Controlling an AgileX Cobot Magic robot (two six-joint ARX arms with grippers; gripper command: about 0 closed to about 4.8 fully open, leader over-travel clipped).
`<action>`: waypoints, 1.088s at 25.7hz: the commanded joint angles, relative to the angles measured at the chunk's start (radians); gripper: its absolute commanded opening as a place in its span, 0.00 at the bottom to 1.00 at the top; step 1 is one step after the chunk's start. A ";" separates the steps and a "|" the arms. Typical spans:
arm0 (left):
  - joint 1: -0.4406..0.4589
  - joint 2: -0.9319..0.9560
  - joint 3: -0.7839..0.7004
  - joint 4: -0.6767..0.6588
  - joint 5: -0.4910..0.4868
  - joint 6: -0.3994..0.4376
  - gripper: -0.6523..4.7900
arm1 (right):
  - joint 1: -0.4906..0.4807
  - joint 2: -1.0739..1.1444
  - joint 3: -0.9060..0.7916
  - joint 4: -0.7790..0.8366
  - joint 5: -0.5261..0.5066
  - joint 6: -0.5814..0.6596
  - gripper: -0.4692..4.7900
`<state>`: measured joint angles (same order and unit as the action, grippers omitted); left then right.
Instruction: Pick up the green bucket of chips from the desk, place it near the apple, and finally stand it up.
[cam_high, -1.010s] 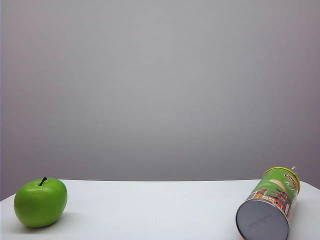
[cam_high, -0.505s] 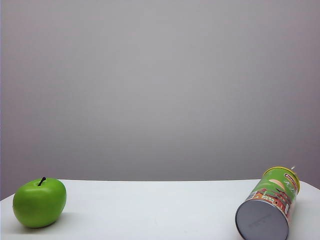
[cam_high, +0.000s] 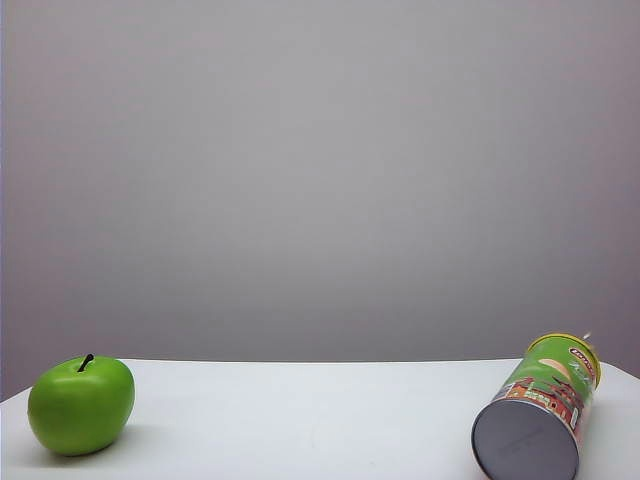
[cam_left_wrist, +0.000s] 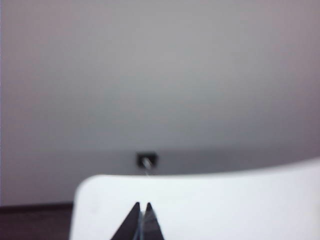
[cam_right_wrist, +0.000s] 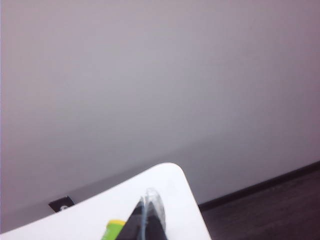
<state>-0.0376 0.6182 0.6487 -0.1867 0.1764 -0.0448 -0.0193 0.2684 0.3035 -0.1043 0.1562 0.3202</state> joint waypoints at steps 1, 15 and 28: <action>0.001 0.183 0.189 -0.157 0.183 0.148 0.11 | 0.000 0.120 0.062 0.048 -0.078 0.020 0.09; -0.009 0.488 0.568 -0.583 0.367 0.303 0.24 | 0.047 0.782 0.462 -0.075 -0.426 0.136 0.26; -0.103 0.516 0.581 -0.628 0.263 0.273 0.49 | 0.283 1.208 0.800 -0.372 -0.180 0.393 1.00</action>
<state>-0.1440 1.1332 1.2228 -0.8070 0.4595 0.2276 0.2615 1.4731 1.0977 -0.4595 -0.0334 0.6437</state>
